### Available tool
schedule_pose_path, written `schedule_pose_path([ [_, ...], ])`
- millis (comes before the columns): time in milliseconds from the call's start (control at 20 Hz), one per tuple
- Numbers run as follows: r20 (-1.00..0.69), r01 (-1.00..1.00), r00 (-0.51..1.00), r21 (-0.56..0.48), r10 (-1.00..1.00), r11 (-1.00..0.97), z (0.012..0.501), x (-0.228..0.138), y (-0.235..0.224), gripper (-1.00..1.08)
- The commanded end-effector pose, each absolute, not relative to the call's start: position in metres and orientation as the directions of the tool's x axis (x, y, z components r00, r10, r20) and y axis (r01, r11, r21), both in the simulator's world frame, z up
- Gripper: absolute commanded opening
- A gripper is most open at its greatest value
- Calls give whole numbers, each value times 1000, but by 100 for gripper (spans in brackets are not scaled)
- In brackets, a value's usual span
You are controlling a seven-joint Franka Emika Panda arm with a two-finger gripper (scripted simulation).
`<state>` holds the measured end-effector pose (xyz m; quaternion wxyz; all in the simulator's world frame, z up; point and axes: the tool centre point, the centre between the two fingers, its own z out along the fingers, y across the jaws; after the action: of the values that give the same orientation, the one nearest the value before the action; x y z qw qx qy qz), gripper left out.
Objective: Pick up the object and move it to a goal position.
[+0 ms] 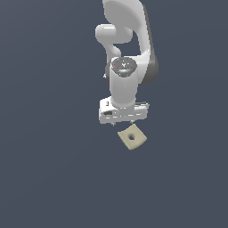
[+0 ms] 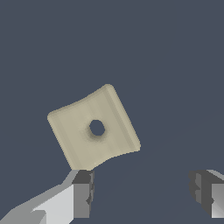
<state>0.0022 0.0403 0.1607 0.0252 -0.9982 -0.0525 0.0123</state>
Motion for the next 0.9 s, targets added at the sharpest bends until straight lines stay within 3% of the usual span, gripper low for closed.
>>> schedule_pose_path([
  [0,-32,120,992,-74,123,-990,154,4,41,68],
  [850,-29,277,949,-394,313,-877,93,24,51,68],
])
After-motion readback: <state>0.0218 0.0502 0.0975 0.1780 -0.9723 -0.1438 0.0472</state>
